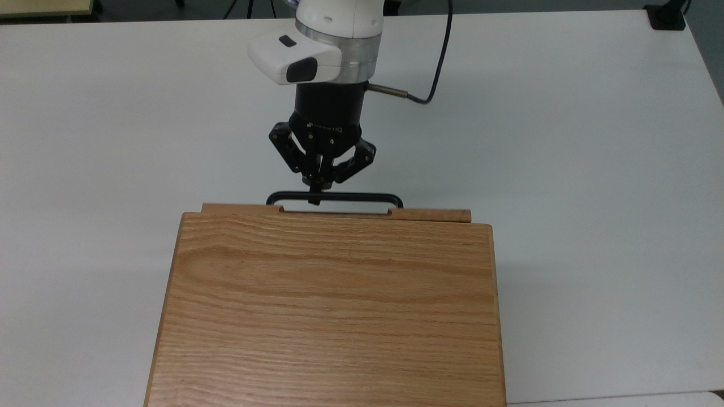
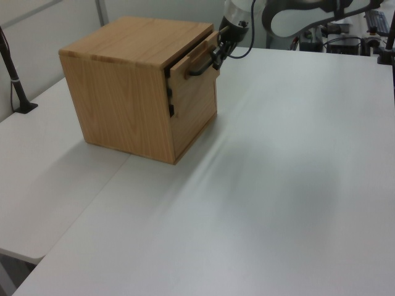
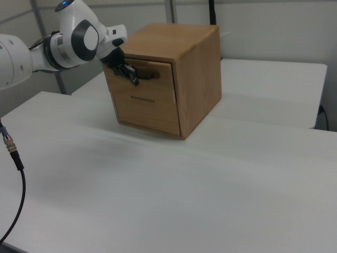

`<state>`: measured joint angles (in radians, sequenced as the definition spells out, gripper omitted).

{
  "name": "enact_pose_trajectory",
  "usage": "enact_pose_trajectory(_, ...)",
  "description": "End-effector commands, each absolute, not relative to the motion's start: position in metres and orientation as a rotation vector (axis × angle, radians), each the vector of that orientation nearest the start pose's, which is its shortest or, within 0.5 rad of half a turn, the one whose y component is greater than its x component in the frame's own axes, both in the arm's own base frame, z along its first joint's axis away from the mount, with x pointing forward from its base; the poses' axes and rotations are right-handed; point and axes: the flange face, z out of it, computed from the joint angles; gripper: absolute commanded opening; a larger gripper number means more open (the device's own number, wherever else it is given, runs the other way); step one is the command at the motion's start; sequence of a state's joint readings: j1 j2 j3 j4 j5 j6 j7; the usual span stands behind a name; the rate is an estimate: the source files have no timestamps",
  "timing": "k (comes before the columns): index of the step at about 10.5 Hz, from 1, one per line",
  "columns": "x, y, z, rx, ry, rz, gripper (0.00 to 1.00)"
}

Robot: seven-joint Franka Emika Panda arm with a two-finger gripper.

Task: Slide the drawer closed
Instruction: 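Push the drawer front with the gripper into the cabinet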

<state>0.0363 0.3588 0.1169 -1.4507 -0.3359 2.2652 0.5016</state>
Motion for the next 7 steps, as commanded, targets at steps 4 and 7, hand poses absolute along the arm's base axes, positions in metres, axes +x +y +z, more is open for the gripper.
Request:
enact_pose_trajectory(4,0.705,0.075,0.554,-3.073,0.444,-0.928,0.00)
enact_pose_trajectory(7,0.671,0.065,0.569,-3.147,0.472,-0.817,0.02)
